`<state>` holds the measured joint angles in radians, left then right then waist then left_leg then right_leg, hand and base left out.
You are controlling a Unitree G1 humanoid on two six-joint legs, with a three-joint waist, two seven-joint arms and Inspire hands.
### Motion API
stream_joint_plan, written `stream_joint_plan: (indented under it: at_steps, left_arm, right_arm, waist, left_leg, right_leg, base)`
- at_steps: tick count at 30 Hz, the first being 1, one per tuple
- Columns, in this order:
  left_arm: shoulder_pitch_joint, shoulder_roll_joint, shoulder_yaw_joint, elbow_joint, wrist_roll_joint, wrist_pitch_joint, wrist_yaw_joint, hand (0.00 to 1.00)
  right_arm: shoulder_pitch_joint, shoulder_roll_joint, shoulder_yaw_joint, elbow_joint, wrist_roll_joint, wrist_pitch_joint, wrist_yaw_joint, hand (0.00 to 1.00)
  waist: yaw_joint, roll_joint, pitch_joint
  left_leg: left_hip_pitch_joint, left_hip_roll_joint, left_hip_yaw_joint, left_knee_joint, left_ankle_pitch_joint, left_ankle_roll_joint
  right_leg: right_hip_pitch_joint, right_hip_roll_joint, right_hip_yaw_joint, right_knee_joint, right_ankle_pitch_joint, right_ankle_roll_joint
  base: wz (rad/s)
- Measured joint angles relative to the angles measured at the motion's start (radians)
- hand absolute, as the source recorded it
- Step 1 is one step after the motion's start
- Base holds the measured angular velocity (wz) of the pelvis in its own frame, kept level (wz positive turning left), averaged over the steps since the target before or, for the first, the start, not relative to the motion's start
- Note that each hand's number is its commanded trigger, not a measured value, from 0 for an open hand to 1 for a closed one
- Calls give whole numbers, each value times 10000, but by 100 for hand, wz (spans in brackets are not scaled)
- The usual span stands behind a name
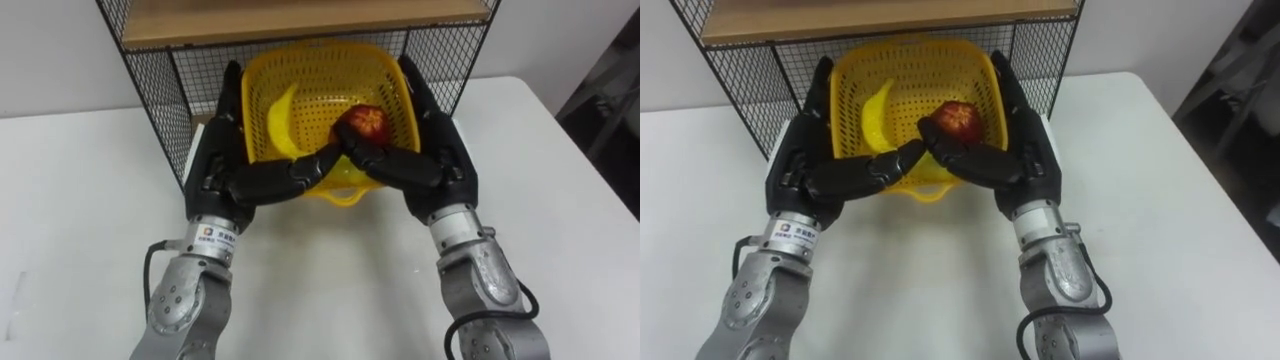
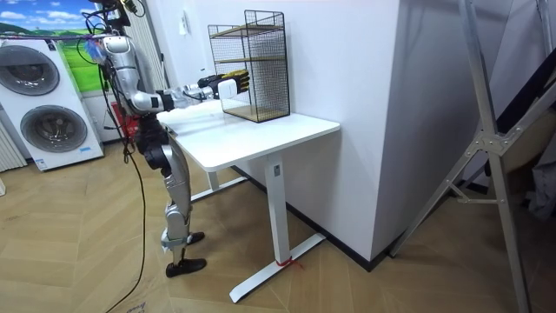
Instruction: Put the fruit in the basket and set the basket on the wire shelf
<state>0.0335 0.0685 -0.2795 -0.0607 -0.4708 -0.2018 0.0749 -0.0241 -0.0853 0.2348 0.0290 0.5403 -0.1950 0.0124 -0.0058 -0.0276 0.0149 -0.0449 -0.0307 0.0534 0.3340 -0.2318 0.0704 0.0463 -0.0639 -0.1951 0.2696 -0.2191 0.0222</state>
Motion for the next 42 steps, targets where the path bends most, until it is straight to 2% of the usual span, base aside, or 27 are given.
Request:
stream_joint_plan:
  at_steps: [5, 10, 14, 19, 21, 28, 33, 38, 42]
  left_arm:
    - [-4, 2, -15, 21, 8, 201, 113, 0]
    - [-148, 52, 51, 86, 14, 783, 329, 0]
    - [-990, -15, 249, 723, 299, 1076, 569, 0]
    - [-1596, -53, 364, 1315, 500, 1646, 1098, 0]
    - [-1999, -151, 412, 1874, 487, 1841, 1275, 0]
    - [-2537, -567, 810, 2991, 433, 2245, 1568, 0]
    - [-3201, -663, 998, 3665, 228, 2810, 2059, 0]
    - [-3253, -780, 1158, 3809, -289, 2961, 2290, 0]
    - [-3254, -789, 1192, 4113, -295, 3110, 2425, 0]
  right_arm:
    - [-200, 3, 84, 312, 27, 16, -226, 0]
    - [-1127, -39, 60, 1096, 35, 454, -509, 0]
    - [-1733, 25, -7, 1639, 5, 622, -760, 0]
    - [-2548, 47, -18, 2758, 164, 1139, -1000, 0]
    - [-2598, 49, -10, 2802, 182, 1431, -1106, 0]
    - [-2744, 70, -4, 2821, -265, 1954, -1296, 0]
    - [-3273, 187, 11, 3030, -346, 2343, -1454, 0]
    - [-3740, 290, -27, 3884, -398, 2634, -1559, 0]
    - [-3869, 325, -42, 4352, -360, 2832, -1491, 0]
  waist:
    - [25, 10, 5]
    - [35, 11, 6]
    - [139, 40, 46]
    - [171, 126, 103]
    - [329, 160, 124]
    - [409, 159, 124]
    - [409, 151, 119]
    - [390, 82, 109]
    - [389, 17, 103]
  left_leg:
    - [201, 9, -39, -231, 25, -40]
    - [202, 15, -93, -303, 81, -65]
    - [274, 5, -106, -301, 108, -70]
    - [331, 4, -155, -347, 108, -71]
    - [326, 7, -156, -349, 112, -77]
    - [336, -20, -202, -346, 132, -76]
    - [332, -20, -233, -343, 139, -82]
    - [427, -39, -269, -345, 151, -84]
    - [416, -41, -304, -340, 177, -91]
  right_leg:
    - [293, 61, -4, -319, 83, -15]
    - [275, 67, -55, -328, 112, -37]
    - [396, 62, -151, -350, 118, -47]
    - [430, 63, -154, -354, 119, -47]
    - [426, 66, -158, -354, 119, -47]
    - [428, 36, -197, -371, 119, -47]
    - [437, 37, -262, -376, 119, -47]
    - [592, 25, -297, -497, 121, -47]
    - [596, -3, -342, -497, 131, -59]
  base:
    - [0]
    - [1]
    - [5]
    - [0]
    - [0]
    - [2]
    - [0]
    - [2]
    - [2]
